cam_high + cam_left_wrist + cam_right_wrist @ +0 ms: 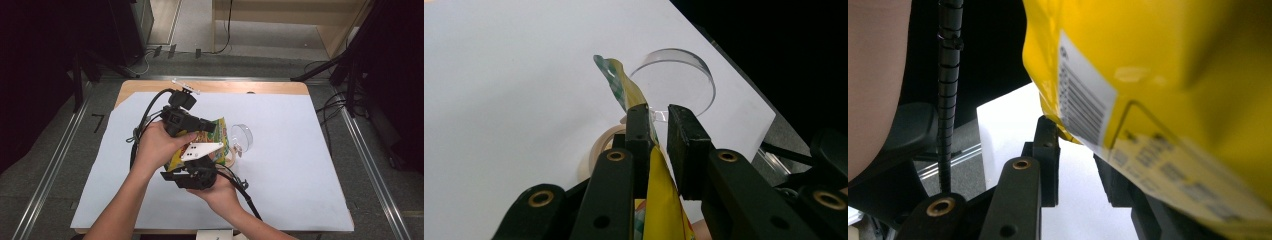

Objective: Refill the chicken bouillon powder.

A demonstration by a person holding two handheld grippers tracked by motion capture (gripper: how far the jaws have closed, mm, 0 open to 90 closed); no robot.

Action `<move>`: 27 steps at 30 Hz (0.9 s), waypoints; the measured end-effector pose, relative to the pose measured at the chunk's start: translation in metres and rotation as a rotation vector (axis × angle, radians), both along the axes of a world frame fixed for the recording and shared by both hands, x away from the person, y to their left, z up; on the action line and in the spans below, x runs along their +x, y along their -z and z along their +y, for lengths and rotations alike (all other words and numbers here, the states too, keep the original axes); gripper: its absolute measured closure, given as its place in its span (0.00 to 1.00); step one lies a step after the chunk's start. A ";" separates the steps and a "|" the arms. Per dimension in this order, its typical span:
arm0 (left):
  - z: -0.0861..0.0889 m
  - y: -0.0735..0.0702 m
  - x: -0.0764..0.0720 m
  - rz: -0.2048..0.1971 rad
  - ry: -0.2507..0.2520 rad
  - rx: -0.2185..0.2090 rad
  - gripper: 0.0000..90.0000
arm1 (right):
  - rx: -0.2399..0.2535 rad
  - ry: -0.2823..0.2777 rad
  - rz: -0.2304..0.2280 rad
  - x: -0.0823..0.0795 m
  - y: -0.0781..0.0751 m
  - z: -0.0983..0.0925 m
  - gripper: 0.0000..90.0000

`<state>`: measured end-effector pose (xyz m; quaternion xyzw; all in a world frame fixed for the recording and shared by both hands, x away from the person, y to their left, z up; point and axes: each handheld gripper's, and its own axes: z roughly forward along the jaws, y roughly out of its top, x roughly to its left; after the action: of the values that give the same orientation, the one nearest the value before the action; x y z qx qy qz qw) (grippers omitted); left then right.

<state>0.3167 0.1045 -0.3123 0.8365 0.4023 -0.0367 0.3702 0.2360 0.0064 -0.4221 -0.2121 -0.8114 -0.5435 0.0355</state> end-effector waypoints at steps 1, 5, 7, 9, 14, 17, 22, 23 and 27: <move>0.000 0.000 0.000 0.000 0.000 0.000 0.89 | 0.000 0.000 0.000 0.000 0.000 0.000 0.82; -0.001 0.000 -0.001 -0.006 0.001 0.004 0.89 | 0.000 0.000 -0.005 0.000 0.000 0.000 0.82; -0.001 0.000 -0.001 -0.006 0.002 0.004 0.89 | -0.001 0.002 -0.009 0.000 0.001 0.000 0.82; -0.001 0.000 -0.001 -0.006 0.001 0.004 0.89 | -0.001 0.002 -0.007 0.000 0.001 0.000 0.82; 0.000 0.000 -0.001 -0.007 0.002 0.004 0.89 | 0.001 0.001 -0.007 0.000 0.000 0.000 0.82; 0.000 0.000 -0.001 -0.006 0.001 0.005 0.89 | 0.000 0.001 -0.007 0.000 0.001 0.000 0.82; -0.001 -0.001 -0.002 -0.008 0.002 0.006 0.89 | 0.002 0.001 -0.008 -0.001 0.000 0.000 0.82; -0.001 -0.001 -0.002 -0.008 0.002 0.006 0.89 | 0.002 0.001 -0.009 -0.001 0.000 0.000 0.82; -0.001 -0.001 -0.001 -0.008 0.001 0.007 0.89 | 0.004 0.002 -0.006 -0.001 0.000 0.000 0.82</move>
<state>0.3152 0.1038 -0.3108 0.8380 0.4007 -0.0322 0.3690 0.2353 0.0068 -0.4217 -0.2110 -0.8102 -0.5459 0.0328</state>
